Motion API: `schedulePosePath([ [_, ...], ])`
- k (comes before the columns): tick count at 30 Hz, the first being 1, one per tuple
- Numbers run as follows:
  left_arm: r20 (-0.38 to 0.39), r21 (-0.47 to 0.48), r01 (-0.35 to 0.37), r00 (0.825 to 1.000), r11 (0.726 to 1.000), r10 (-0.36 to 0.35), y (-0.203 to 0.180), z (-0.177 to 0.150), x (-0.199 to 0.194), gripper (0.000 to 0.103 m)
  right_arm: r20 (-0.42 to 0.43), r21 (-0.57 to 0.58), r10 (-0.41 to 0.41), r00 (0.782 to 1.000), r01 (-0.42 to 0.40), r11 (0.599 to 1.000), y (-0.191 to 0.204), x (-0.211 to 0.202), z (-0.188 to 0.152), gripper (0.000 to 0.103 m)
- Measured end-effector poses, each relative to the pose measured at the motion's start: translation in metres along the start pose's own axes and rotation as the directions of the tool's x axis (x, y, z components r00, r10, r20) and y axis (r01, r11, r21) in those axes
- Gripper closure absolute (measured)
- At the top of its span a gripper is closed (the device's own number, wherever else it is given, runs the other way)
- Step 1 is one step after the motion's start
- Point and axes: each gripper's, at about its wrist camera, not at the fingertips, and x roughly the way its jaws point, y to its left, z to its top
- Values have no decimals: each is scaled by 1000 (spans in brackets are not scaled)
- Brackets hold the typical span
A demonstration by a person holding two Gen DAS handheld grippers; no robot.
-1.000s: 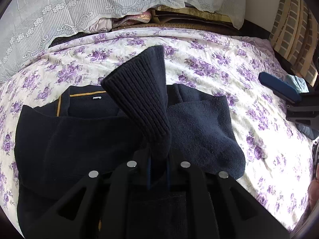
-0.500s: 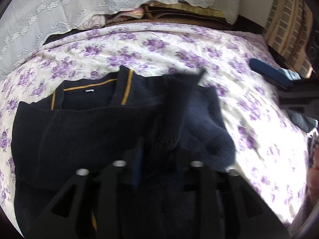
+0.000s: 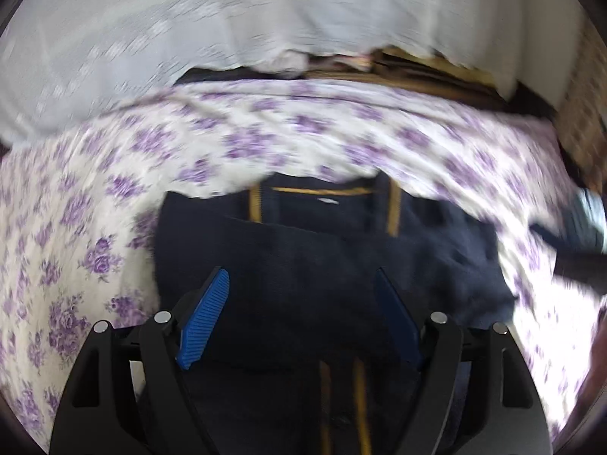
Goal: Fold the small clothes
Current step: 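Open the left gripper to lay the sleeve on the body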
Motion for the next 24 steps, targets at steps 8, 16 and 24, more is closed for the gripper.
schedulePosePath([
  [8, -100, 14, -134, 986, 991, 135, 30, 4, 66, 25, -170, 9, -89, 981, 92, 996, -39, 63, -21, 4],
  [16, -22, 45, -283, 958, 958, 285, 75, 2, 55, 12, -128, -68, -273, 953, 267, 961, -41, 36, -14, 4],
  [24, -54, 29, -231, 971, 973, 232, 80, 27, 70, 12, -189, -28, -174, 966, 172, 985, -25, 89, -6, 3],
])
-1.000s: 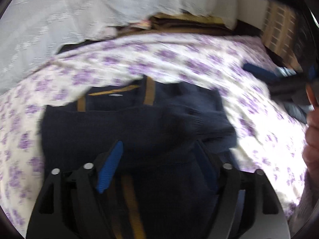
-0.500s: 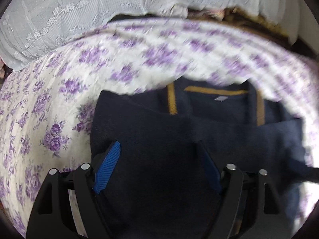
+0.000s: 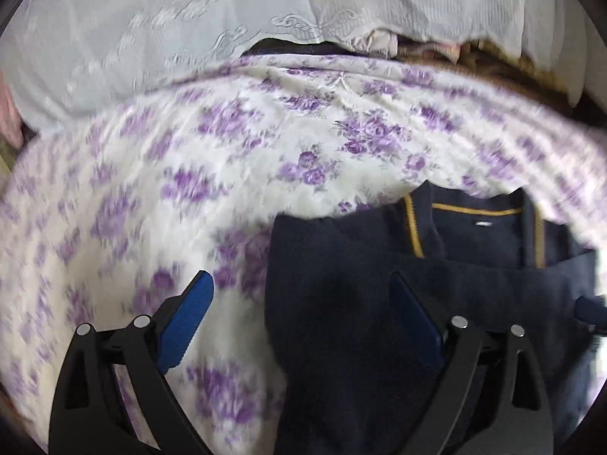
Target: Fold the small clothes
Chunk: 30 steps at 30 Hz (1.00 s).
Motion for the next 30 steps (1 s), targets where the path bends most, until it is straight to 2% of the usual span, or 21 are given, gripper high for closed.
schedulePosePath([
  [2, -51, 33, -56, 997, 998, 58, -6, 3, 20, 8, 7, -12, -55, 998, 55, 998, -3, 13, 6, 4],
  [3, -73, 16, -53, 996, 998, 54, -1, 3, 30, 4, 18, -8, -62, 998, 62, 998, -8, 13, 8, 4],
  [5, -92, -60, 15, 996, 998, -20, 18, 2, 35, 4, 26, -10, -15, 1000, 16, 1000, -12, 4, 7, 4],
  [8, -90, -188, 56, 993, 981, -74, 56, -3, 30, 4, 74, -41, -90, 993, 94, 995, -14, -23, 2, 4],
  [9, -82, -212, 55, 994, 976, -74, 66, -7, 24, 4, 105, -33, -161, 981, 165, 986, -15, -36, -2, 4],
  [10, -76, -218, 49, 995, 975, -66, 69, -9, 18, 4, 124, -19, -182, 975, 186, 982, -15, -44, -6, 3],
  [11, -65, -218, 42, 996, 975, -58, 69, -12, 11, 5, 130, -11, -158, 979, 161, 987, -14, -50, -10, 3],
  [13, -31, -190, 75, 996, 979, -83, 62, -18, -8, 5, 115, -13, -93, 989, 95, 995, -9, -53, -16, 3],
  [14, -13, -158, 109, 994, 981, -113, 55, -22, -18, 5, 99, -26, -65, 993, 68, 997, -3, -49, -21, 3],
  [16, 7, -74, 120, 993, 990, -120, 39, -33, -32, 5, 37, -79, -17, 999, 20, 997, 15, -35, -33, 3],
  [18, 10, -1, 70, 998, 998, -70, 28, -41, -32, 5, -38, -116, 9, 999, -13, 993, 26, -17, -43, 4],
  [20, -27, 50, -51, 998, 997, 53, 21, -54, -18, 4, -71, -130, -25, 997, 16, 991, 22, -4, -49, 4],
  [21, -52, 31, -12, 999, 999, 13, 26, -60, -8, 4, -63, -121, -31, 998, 23, 992, 16, -3, -50, 4],
  [23, -60, -62, 69, 995, 996, -73, 43, -63, -7, 4, -42, -72, 30, 999, -33, 997, -1, -14, -50, 4],
  [24, -62, -114, 101, 992, 988, -109, 52, -63, -12, 4, -28, -55, 31, 999, -33, 998, -5, -21, -52, 4],
  [27, -7, -148, 111, 993, 983, -114, 60, -68, -38, 4, 44, -38, -54, 998, 56, 998, -12, -51, -56, 3],
  [30, 49, -128, 161, 987, 979, -155, 53, -74, -59, 4, 91, -26, -48, 995, 51, 998, -15, -63, -62, 3],
])
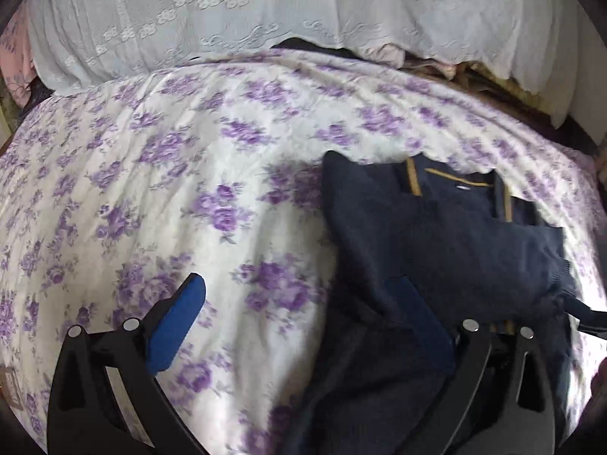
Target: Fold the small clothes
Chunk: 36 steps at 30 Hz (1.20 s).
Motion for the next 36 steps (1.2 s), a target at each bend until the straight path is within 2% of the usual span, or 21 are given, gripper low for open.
schedulePosePath([
  [1, -5, 14, -1, 1000, 1000, 1, -4, -2, 1, 4, -11, -3, 4, 1000, -4, 1000, 1, 3, 0, 3],
  [2, -19, 37, -38, 999, 999, 39, -11, -7, 5, 4, -27, -14, -5, 1000, 4, 1000, 1, 8, 0, 3],
  [3, -47, 62, -103, 993, 993, 106, -15, -14, 16, 4, -43, -30, -32, 999, 31, 999, 0, 13, 0, 4],
  [4, -76, 63, -108, 991, 992, 113, -15, -18, 23, 4, -51, -38, -49, 998, 47, 998, -3, 12, 0, 4],
  [5, -91, 40, -87, 992, 995, 90, -12, -21, 29, 4, -53, -38, -48, 997, 46, 998, -7, 15, 0, 4],
  [7, -91, -3, -66, 994, 998, 66, -5, -21, 22, 4, -39, -3, -6, 999, 6, 1000, -16, 11, 0, 4],
  [9, -62, -2, -93, 994, 996, 92, -6, -23, 12, 4, -20, 4, -41, 999, 41, 999, -16, 2, -2, 4],
  [11, -30, 15, -141, 990, 990, 141, -11, -24, 2, 4, 25, -37, -86, 996, 87, 995, -5, -8, -4, 3],
  [18, 63, 51, -127, 990, 991, 123, -34, 20, -9, 4, 42, -126, -106, 993, 111, 986, 24, 1, 23, 4],
  [20, 77, 71, -157, 985, 985, 151, -43, 32, -2, 4, 38, -129, -111, 993, 115, 985, 29, 10, 33, 3],
  [25, 68, 88, -178, 983, 980, 173, -54, 52, 28, 4, 20, -124, -109, 994, 111, 986, 28, 31, 48, 4],
  [29, -28, 94, -199, 979, 976, 202, -50, 48, 75, 4, -9, -105, -129, 992, 127, 986, 7, 49, 50, 3],
  [30, -58, 60, -151, 986, 987, 155, -43, 44, 87, 4, 2, -126, -122, 992, 122, 985, 6, 50, 50, 3],
  [32, -69, 3, -105, 992, 995, 105, -33, 48, 85, 4, 7, -160, -136, 991, 136, 978, 9, 52, 47, 3],
  [34, -69, -5, -95, 993, 995, 94, -31, 47, 84, 4, 20, -186, -144, 989, 145, 972, 10, 54, 45, 3],
  [36, -53, 15, -115, 992, 993, 116, -35, 46, 81, 4, 41, -216, -141, 989, 146, 965, 10, 55, 42, 3],
])
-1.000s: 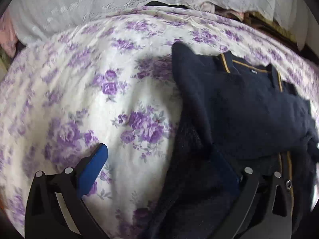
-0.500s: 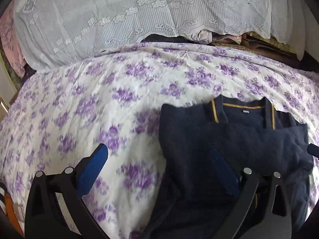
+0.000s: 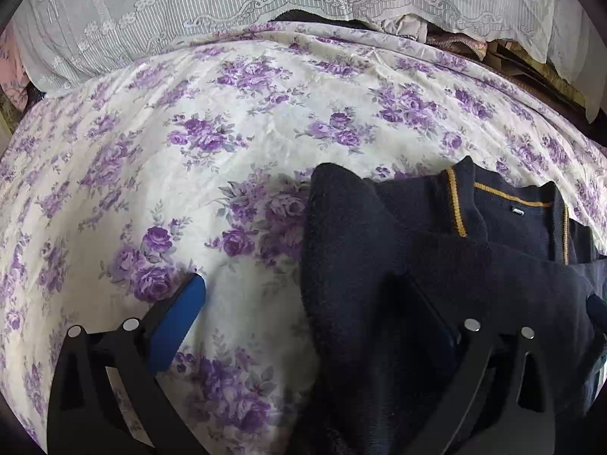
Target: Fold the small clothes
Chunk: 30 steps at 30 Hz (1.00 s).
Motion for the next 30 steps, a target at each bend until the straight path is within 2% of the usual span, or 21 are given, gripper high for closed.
schedulePosePath([
  [4, 29, 24, -28, 999, 999, 27, -4, -7, -10, 4, 75, -106, -10, 997, 18, 994, 6, -1, -13, 3],
  [6, 28, 8, -20, 999, 1000, 20, -1, -11, -14, 4, 79, -128, -33, 996, 43, 991, 10, 1, -15, 3],
  [13, -26, -88, 82, 996, 993, -85, 19, -34, -25, 5, 104, -134, -3, 995, 17, 991, 7, -1, -17, 3],
  [16, -21, -93, 88, 996, 992, -90, 22, -50, -40, 5, 78, -137, 24, 997, -14, 991, 6, -8, -20, 3],
  [20, -5, -105, 111, 994, 988, -113, 33, -79, -70, 5, 63, -106, -17, 998, 24, 994, 12, -40, -38, 3],
  [24, -37, -100, 129, 990, 987, -133, 39, -104, -83, 5, 51, -58, 60, 997, -57, 997, 4, -71, -70, 3],
  [26, -83, -73, 108, 990, 992, -114, 35, -116, -78, 5, -10, -6, 51, 999, -51, 999, -15, -62, -86, 3],
  [28, -72, -30, 67, 995, 997, -69, 26, -123, -83, 4, 35, -65, 67, 997, -65, 996, -13, -66, -93, 3],
  [30, -70, -22, 65, 995, 998, -66, 24, -129, -88, 4, 11, -62, 29, 1000, -29, 998, -9, -64, -93, 3],
])
